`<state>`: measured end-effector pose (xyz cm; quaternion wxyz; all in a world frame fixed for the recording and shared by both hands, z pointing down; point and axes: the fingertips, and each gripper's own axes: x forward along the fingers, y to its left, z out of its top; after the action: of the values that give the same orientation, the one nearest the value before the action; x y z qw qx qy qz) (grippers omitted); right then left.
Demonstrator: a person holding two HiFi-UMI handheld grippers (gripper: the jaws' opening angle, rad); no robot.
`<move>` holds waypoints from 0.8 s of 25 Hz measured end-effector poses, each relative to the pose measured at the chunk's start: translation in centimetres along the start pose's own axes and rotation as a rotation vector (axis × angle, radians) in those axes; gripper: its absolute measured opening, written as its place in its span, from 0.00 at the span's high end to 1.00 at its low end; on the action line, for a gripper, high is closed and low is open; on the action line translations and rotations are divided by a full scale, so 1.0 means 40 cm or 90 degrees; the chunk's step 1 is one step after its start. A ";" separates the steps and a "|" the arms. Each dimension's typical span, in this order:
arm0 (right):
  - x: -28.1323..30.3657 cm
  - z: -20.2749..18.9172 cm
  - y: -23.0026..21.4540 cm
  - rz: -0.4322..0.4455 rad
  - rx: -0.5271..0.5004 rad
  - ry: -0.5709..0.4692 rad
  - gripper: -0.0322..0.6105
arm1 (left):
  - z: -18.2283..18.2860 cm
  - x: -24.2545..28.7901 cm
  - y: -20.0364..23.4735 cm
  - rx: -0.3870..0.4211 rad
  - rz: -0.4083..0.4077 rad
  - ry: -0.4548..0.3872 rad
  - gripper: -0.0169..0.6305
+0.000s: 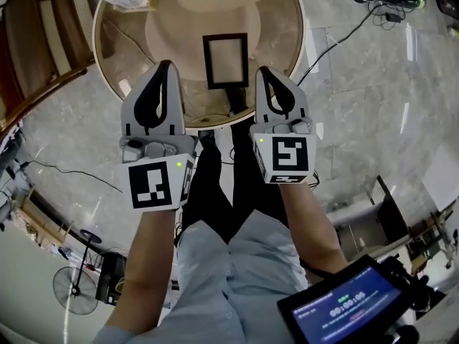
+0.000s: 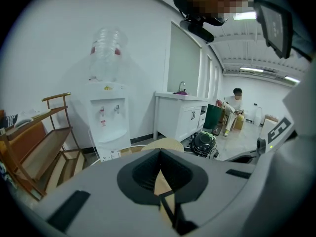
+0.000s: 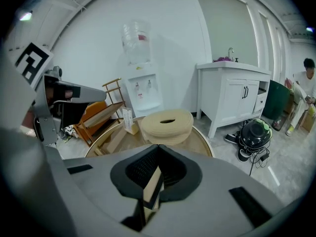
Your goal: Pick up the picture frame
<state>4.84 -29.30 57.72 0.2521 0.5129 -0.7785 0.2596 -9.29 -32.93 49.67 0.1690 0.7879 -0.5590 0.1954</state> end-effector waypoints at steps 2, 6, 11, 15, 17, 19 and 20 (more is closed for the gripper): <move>0.014 -0.029 -0.005 0.003 -0.001 0.010 0.93 | -0.022 0.013 0.000 -0.004 0.002 0.008 0.96; 0.038 -0.078 -0.009 0.006 0.001 0.028 0.93 | -0.066 0.033 -0.010 -0.013 -0.003 0.023 0.96; 0.064 -0.132 -0.010 0.007 0.008 0.051 0.93 | -0.115 0.054 -0.020 -0.025 -0.010 0.036 0.96; 0.082 -0.170 -0.017 0.007 0.010 0.065 0.93 | -0.146 0.069 -0.019 -0.032 -0.009 0.047 0.96; 0.101 -0.189 -0.021 0.009 0.016 0.072 0.93 | -0.170 0.085 -0.021 -0.037 -0.007 0.052 0.96; 0.130 -0.228 -0.033 0.011 0.021 0.081 0.93 | -0.211 0.110 -0.031 -0.042 -0.009 0.059 0.96; 0.146 -0.253 -0.041 0.011 0.020 0.085 0.93 | -0.235 0.124 -0.037 -0.045 -0.010 0.063 0.96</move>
<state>5.64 -27.04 69.27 0.2934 0.4918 -0.7598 0.3078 -7.52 -31.95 60.19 0.2256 0.7751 -0.5505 0.2129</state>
